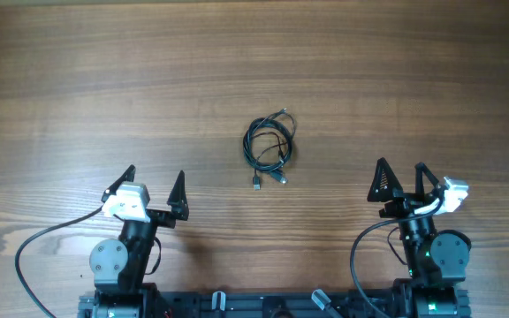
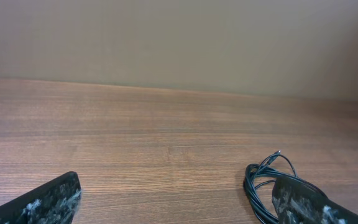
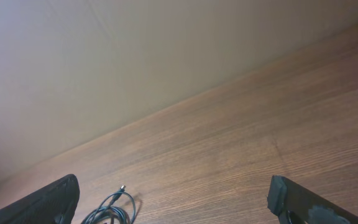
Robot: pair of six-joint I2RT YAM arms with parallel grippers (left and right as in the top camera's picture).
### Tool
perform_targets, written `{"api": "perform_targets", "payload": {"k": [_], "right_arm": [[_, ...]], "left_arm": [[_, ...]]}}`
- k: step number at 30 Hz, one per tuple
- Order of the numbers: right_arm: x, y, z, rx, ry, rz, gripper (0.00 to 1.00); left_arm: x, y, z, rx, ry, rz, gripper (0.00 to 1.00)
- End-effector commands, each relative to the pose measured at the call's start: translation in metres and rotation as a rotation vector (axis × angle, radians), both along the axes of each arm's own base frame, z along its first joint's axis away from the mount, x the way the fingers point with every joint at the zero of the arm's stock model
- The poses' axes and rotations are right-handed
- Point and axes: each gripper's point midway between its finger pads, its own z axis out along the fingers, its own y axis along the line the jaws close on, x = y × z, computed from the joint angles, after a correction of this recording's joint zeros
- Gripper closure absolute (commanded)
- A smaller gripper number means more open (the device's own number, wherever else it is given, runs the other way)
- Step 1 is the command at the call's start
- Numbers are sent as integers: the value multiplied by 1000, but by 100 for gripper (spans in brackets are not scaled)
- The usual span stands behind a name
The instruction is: Untangle cables
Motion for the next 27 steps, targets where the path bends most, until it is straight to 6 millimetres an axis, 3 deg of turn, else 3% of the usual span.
{"api": "perform_targets", "payload": {"k": [1, 27], "right_arm": [[0, -2, -1, 5, 4, -12, 0], [0, -2, -1, 5, 5, -12, 0]], "left_arm": [[1, 8, -3, 31, 0, 49, 0], [1, 8, -3, 31, 0, 49, 0]]}}
